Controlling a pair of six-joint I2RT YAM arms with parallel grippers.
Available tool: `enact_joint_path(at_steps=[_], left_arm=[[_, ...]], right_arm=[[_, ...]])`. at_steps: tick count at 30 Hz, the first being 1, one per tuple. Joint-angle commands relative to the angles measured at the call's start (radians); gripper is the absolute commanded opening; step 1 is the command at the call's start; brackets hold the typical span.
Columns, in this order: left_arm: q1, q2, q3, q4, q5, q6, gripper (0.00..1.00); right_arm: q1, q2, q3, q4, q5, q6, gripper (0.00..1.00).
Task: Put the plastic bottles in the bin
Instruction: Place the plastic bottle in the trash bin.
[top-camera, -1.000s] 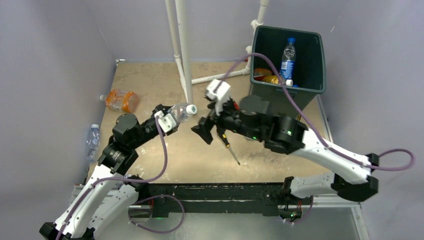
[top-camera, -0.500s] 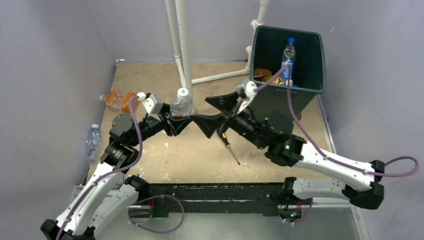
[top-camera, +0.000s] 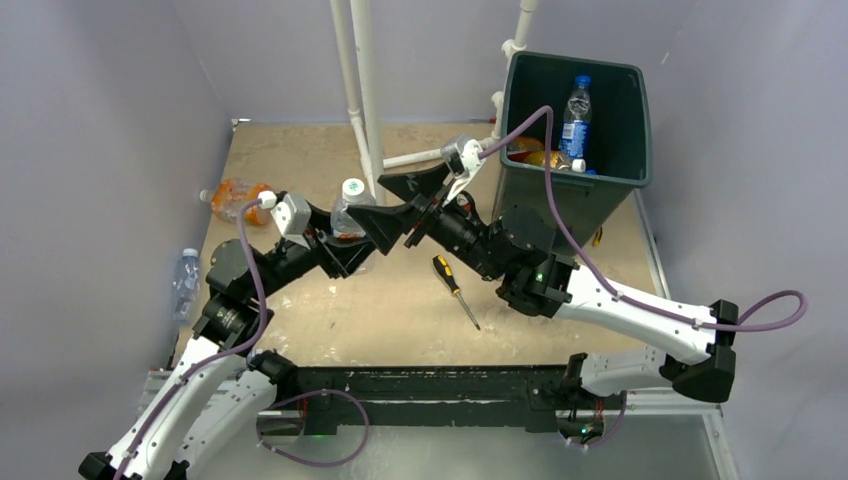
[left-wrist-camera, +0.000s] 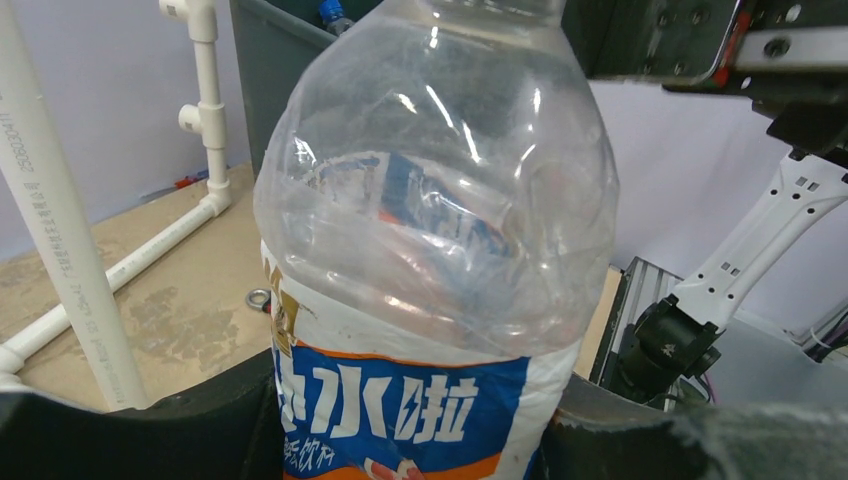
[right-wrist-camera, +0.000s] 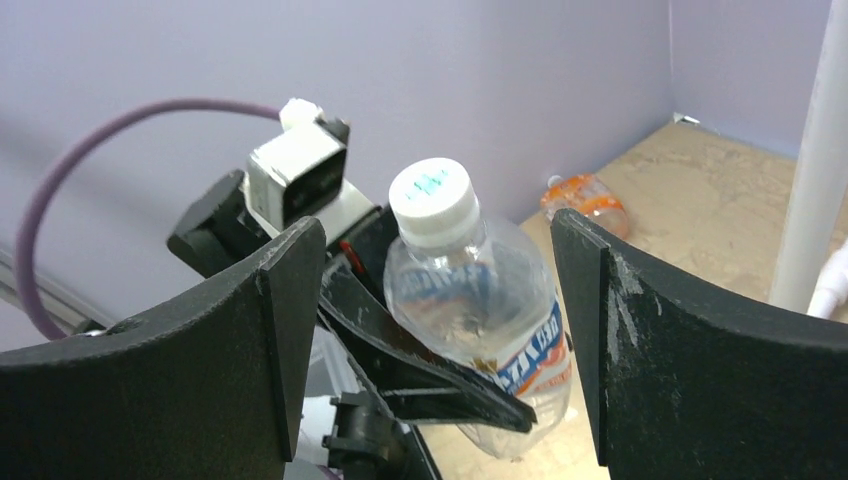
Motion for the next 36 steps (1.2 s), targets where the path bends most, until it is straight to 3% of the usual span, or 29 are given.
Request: enact_joint_path(at_steps=[1, 9, 17, 19, 25, 26, 28, 32, 33, 36], left_arm=[[0.004, -0.013, -0.016, 0.031, 0.002, -0.035, 0.0], [0.005, -0.043, -0.031, 0.027, -0.014, -0.051, 0.0], [0.005, -0.049, -0.024, 0.023, -0.015, -0.068, 0.0], [0.004, -0.049, -0.021, 0.023, -0.014, -0.072, 0.0], [0.005, -0.054, 0.009, -0.025, -0.009, -0.068, 0.0], [0.005, -0.059, 0.012, -0.04, -0.011, -0.062, 0.04], [0.005, -0.072, 0.012, -0.054, -0.024, -0.056, 0.33], [0.005, -0.097, 0.019, -0.105, -0.095, -0.053, 0.88], [0.005, -0.104, 0.023, -0.134, -0.125, -0.051, 0.95], [0.005, -0.136, 0.022, -0.166, -0.197, -0.055, 0.99]], right_arm=[[-0.004, 0.041, 0.107, 0.019, 0.011, -0.011, 0.82], [-0.004, 0.119, 0.209, -0.11, -0.004, -0.035, 0.78], [-0.004, 0.164, 0.269, -0.179, 0.006, -0.04, 0.66], [-0.004, 0.172, 0.273, -0.187, 0.017, -0.045, 0.59], [-0.004, 0.166, 0.271, -0.21, 0.02, -0.042, 0.21], [-0.004, 0.166, 0.274, -0.211, 0.017, -0.044, 0.15], [-0.004, 0.163, 0.287, -0.221, 0.017, -0.051, 0.02], [-0.004, 0.133, 0.305, -0.261, 0.042, -0.085, 0.0], [-0.004, 0.119, 0.306, -0.272, 0.051, -0.1, 0.0], [-0.004, 0.067, 0.311, -0.312, 0.09, -0.134, 0.0]])
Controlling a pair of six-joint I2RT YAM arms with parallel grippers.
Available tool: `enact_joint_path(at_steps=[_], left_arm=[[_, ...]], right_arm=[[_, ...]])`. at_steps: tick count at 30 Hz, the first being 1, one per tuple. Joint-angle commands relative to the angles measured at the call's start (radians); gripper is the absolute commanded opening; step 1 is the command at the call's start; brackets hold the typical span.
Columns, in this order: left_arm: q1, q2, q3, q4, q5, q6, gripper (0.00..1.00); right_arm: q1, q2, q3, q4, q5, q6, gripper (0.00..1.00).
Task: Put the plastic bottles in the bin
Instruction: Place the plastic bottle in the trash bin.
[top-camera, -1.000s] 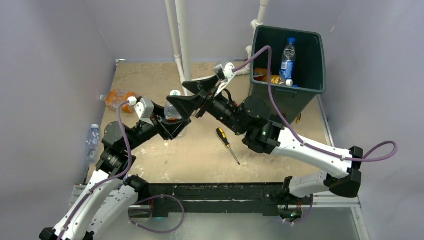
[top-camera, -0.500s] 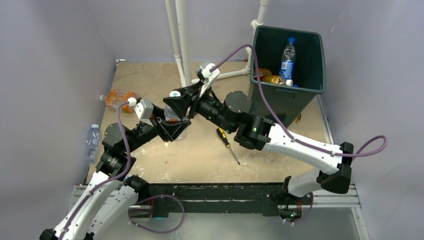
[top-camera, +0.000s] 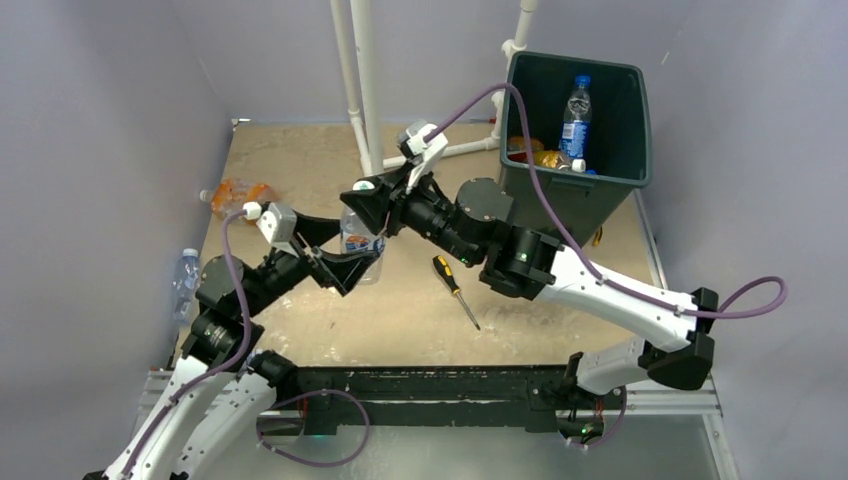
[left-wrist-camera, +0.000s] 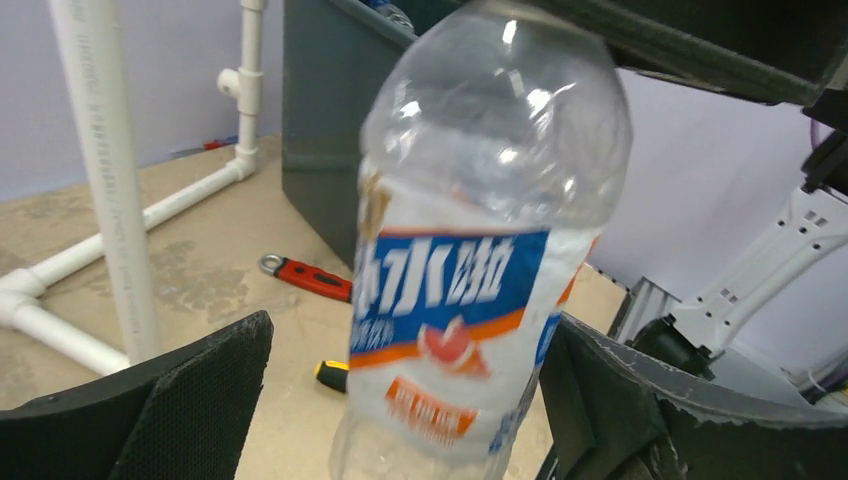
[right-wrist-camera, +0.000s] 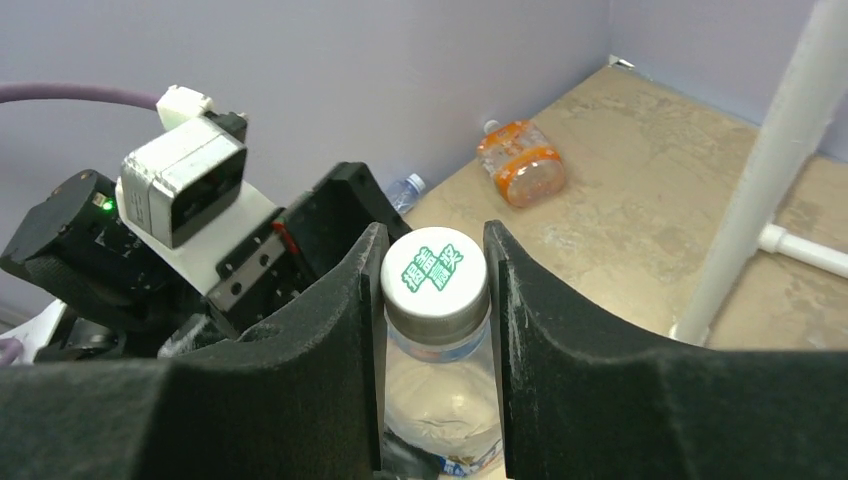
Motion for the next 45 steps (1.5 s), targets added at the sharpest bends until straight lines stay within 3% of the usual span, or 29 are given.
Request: enact_joint_path(at_steps=[1, 6, 8, 13, 16, 20, 23, 30, 33, 37, 45], left_arm=[[0.005, -0.047, 0.04, -0.046, -0.142, -0.002, 0.99], [0.005, -0.131, 0.031, -0.058, -0.277, -0.014, 0.99], [0.005, -0.155, 0.031, -0.08, -0.335, -0.003, 0.99], [0.005, -0.197, 0.003, -0.073, -0.48, -0.023, 0.99], [0.005, -0.204, -0.033, -0.005, -0.51, -0.042, 0.99], [0.005, -0.186, -0.092, 0.095, -0.536, -0.125, 0.99], [0.005, -0.151, -0.114, 0.096, -0.57, -0.181, 0.99], [0.005, -0.079, -0.135, 0.038, -0.661, -0.254, 0.99], [0.005, -0.077, -0.148, 0.001, -0.677, -0.31, 0.98], [0.005, -0.082, -0.143, -0.046, -0.691, -0.348, 0.97], [0.005, -0.148, -0.036, -0.316, -0.978, -0.433, 0.96]], right_arm=[[-0.001, -0.112, 0.064, -0.051, 0.077, -0.073, 0.0], [-0.001, -0.216, 0.119, -0.153, 0.241, -0.199, 0.0], [-0.001, -0.269, 0.143, -0.105, 0.385, -0.302, 0.0], [-0.003, -0.302, 0.148, 0.261, 0.683, -0.677, 0.0], [-0.099, -0.237, 0.158, 0.5, 0.764, -0.911, 0.0], [-0.385, -0.096, 0.385, 0.218, 0.705, -0.726, 0.0], [-0.471, -0.055, 0.365, 0.334, 0.732, -0.771, 0.0], [-0.787, 0.065, 0.346, 0.283, 0.769, -0.564, 0.0], [-0.868, 0.091, 0.277, 0.32, 0.764, -0.54, 0.0], [-0.954, 0.128, 0.264, 0.246, 0.713, -0.427, 0.0], [-1.02, 0.202, 0.12, 0.305, 0.664, -0.394, 0.0]])
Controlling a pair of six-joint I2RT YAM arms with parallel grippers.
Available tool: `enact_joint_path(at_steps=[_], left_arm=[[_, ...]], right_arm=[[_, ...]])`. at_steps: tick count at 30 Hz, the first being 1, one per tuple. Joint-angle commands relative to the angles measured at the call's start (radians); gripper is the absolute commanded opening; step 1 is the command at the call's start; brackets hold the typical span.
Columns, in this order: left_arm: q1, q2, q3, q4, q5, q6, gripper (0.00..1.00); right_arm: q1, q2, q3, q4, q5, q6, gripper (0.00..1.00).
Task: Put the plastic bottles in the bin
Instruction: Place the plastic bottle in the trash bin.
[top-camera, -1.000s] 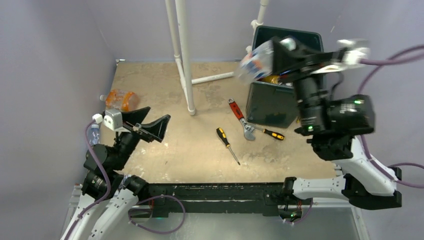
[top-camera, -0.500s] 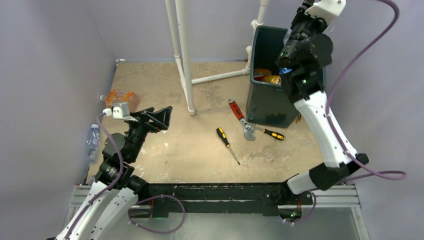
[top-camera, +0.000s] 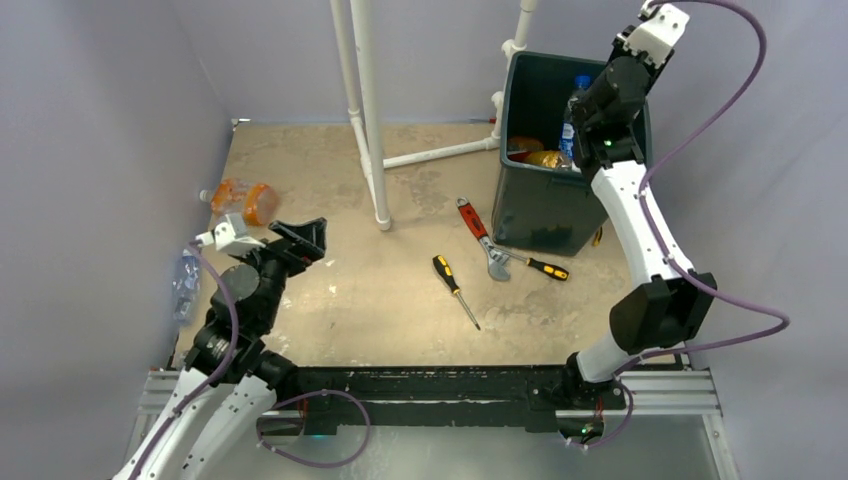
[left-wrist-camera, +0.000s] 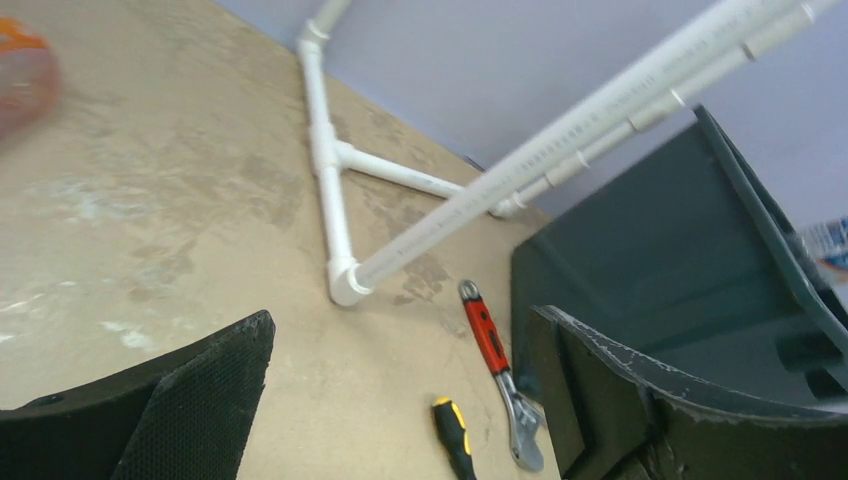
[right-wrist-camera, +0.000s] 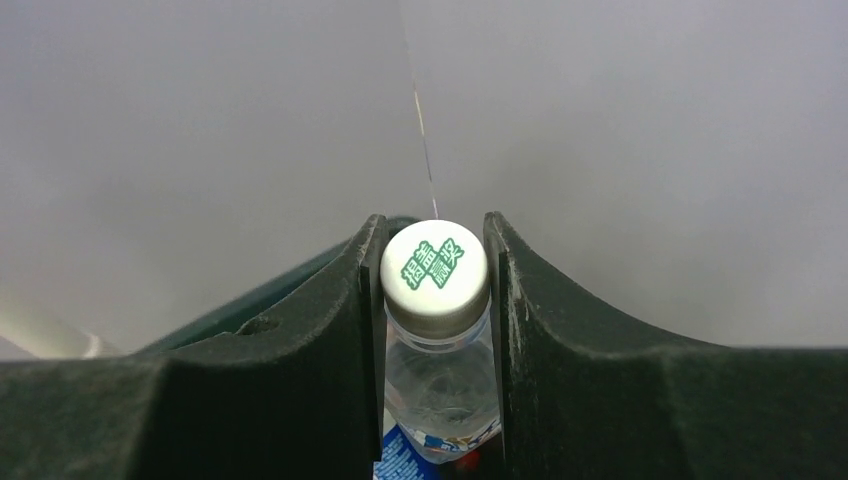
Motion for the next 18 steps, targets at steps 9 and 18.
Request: enact_joint_path(at_steps=[9, 18], left_arm=[[0.005, -0.07, 0.152, -0.161, -0.233, 0.006, 0.93], [0.005, -0.05, 0.148, -0.179, -0.217, -0.005, 0.93]], right_arm=[[-0.071, 0.129, -0.074, -0.167, -0.136, 0.198, 0.0], [-0.075, 0.08, -0.122, -0.211, -0.221, 0.285, 0.62]])
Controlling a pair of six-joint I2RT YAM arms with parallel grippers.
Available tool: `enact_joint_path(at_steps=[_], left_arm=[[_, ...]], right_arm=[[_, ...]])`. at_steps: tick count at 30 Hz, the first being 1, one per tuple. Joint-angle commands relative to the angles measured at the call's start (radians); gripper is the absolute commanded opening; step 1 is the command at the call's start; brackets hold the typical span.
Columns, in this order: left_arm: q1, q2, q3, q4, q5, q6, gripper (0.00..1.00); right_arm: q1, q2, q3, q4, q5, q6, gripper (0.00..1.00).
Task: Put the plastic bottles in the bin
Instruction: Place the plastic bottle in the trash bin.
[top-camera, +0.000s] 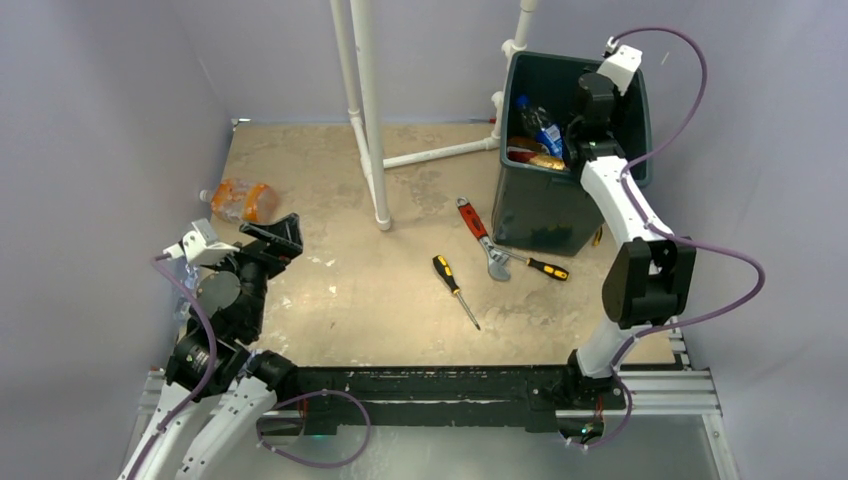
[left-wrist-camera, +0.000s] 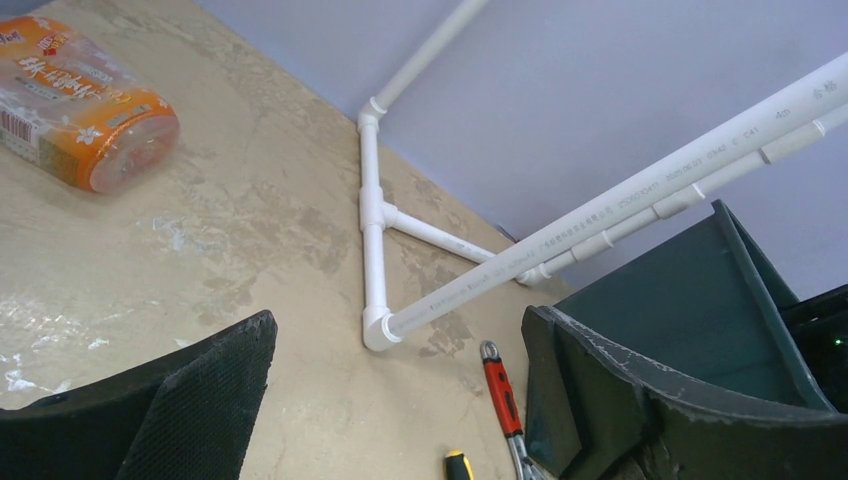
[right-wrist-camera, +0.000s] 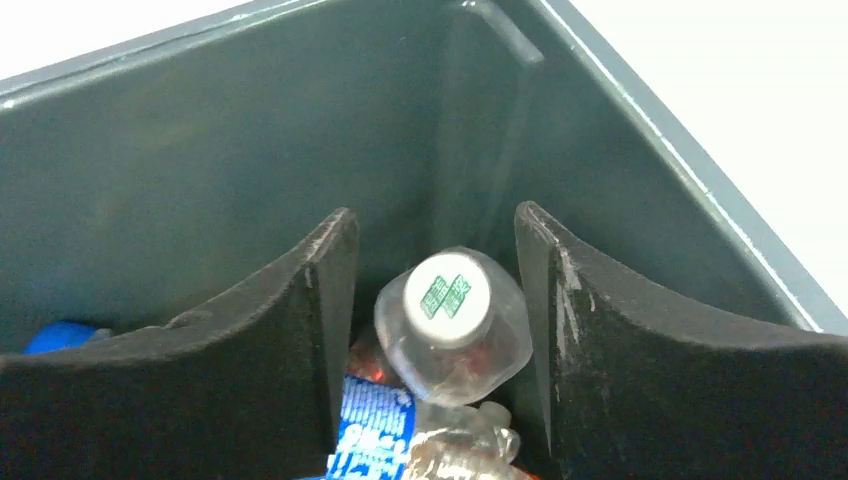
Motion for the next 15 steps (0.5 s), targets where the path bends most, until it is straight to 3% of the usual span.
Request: enact_joint_path(at_steps=[1, 5, 6, 11, 15], left_arm=[[0.005, 0.009, 0.022, -0.008, -0.004, 0.008, 0.93], [0.005, 0.005, 0.018, -0.016, -0.005, 0.001, 0.93], [0.005, 0.004, 0.018, -0.019, -0.007, -0.002, 0.93], [0.005, -0.006, 0.023, -0.035, -0.04, 0.0, 0.93], [0.005, 0.01, 0.053, -0.093, -0.142, -0.008, 0.94]], right_arm=[[0.0, -0.08, 0.014, -0.008, -0.057, 0.043, 0.67], [0.0, -0.112, 0.032, -0.016, -0.064, 0.041, 0.95], [0.0, -0.12, 0.036, -0.015, -0.064, 0.041, 0.98], [0.001, -0.193, 0.083, -0.011, -0.07, 0.075, 0.99], [0.004, -0.292, 0.181, -0.089, -0.15, 0.24, 0.99]])
